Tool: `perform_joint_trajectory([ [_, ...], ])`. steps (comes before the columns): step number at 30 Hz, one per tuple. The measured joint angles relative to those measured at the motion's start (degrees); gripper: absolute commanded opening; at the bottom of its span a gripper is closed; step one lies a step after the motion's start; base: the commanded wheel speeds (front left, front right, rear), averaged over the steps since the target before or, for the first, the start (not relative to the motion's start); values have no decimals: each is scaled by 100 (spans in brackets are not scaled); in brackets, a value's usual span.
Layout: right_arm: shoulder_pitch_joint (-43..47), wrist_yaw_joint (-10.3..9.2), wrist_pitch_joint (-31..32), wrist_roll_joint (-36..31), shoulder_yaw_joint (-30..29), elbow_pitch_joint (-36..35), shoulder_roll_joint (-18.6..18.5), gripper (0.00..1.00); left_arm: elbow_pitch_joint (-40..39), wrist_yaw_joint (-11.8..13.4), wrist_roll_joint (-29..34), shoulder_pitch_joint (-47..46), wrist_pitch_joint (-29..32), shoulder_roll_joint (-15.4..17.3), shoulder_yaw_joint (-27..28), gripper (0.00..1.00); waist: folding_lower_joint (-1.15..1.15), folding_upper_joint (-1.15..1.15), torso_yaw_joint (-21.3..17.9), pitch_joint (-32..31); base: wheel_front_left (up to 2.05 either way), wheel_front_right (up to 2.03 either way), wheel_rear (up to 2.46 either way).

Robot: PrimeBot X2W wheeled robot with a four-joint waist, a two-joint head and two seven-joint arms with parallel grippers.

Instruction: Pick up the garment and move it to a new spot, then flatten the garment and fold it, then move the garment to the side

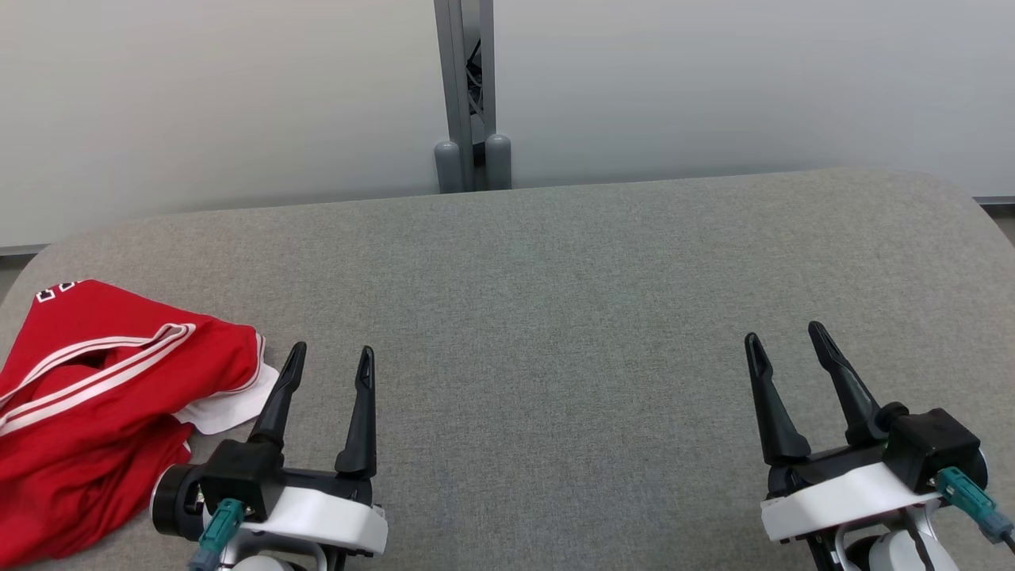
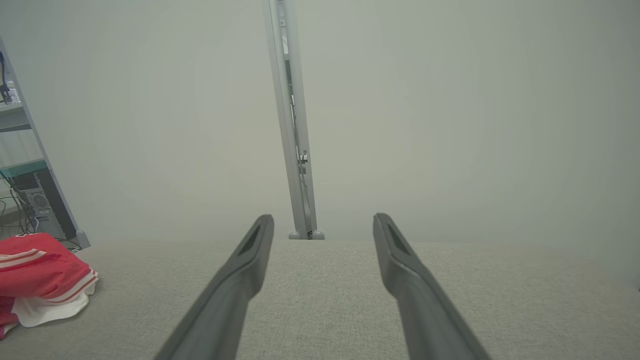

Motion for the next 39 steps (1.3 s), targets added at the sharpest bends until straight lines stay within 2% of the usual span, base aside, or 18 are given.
perform_joint_trajectory([
  [11,27,1,-135,-286,-13,146,-10,100,-11,67,459,-10,-75,4,-79,100,0,0,-2,-29,0,0,0],
  [27,50,5,-140,-290,-3,138,-11,100,2,60,456,-13,-82,5,-77,100,0,0,71,-9,0,0,0],
  [33,91,5,-141,-290,42,81,-13,100,-38,58,458,-53,-82,5,-82,100,0,0,252,26,0,0,0],
  [39,133,5,-141,-291,122,52,-15,100,-58,59,514,-51,-82,7,-115,100,0,0,594,51,0,0,0],
])
